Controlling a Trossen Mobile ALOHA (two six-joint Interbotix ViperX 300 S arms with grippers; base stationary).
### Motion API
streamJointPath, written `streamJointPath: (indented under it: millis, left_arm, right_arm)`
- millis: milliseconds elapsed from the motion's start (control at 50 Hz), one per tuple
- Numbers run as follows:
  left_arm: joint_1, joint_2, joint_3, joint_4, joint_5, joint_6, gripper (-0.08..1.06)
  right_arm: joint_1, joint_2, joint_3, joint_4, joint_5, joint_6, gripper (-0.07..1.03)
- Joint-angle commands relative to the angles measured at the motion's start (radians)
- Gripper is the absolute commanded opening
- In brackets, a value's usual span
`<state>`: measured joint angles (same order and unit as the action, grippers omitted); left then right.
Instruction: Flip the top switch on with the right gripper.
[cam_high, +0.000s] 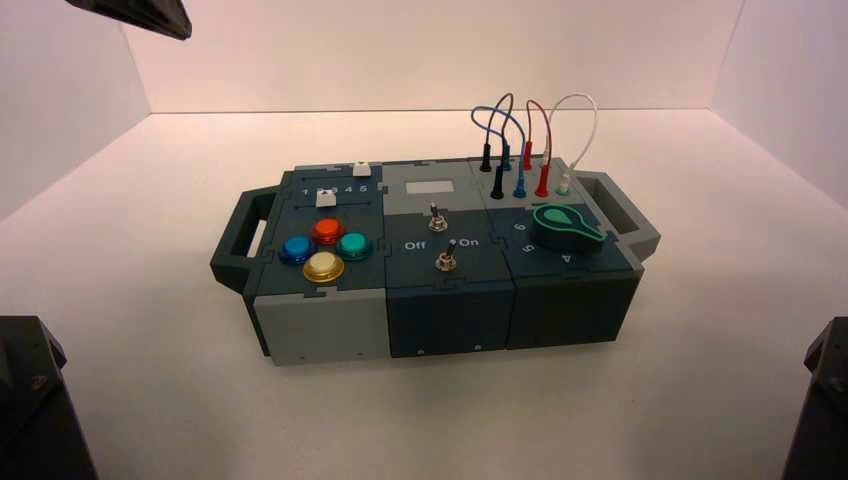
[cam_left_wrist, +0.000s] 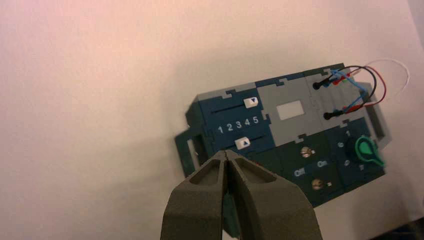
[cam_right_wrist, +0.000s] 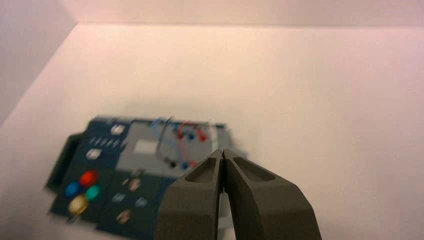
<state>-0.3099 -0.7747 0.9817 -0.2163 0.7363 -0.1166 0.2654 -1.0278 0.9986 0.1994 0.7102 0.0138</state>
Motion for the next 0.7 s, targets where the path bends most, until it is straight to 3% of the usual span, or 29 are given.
streamJointPath:
  millis: [20, 180, 380, 560, 700]
  left_arm:
    - [0.000, 0.005, -0.031, -0.003, 0.005, -0.046, -0.03]
    - [-0.002, 0.061, -0.023, -0.003, 0.035, -0.071, -0.03]
    - [-0.043, 0.244, -0.018, -0.018, 0.043, -0.074, -0.03]
    - [-0.092, 0.410, -0.048, -0.018, 0.005, -0.072, -0.03]
    - [-0.101, 0.456, -0.057, -0.018, -0.040, -0.072, -0.03]
  right_arm:
    - [0.064, 0.006, -0.006, 0.048, 0.008, -0.002, -0.02]
    - [0.147, 0.005, 0.021, 0.118, -0.012, 0.002, -0.02]
    - [0.153, 0.032, 0.048, 0.175, -0.034, 0.000, -0.02]
    - [0.189, 0.121, 0.043, 0.207, -0.035, -0.002, -0.02]
    - [0.244, 0.212, 0.018, 0.222, -0.046, 0.002, -0.02]
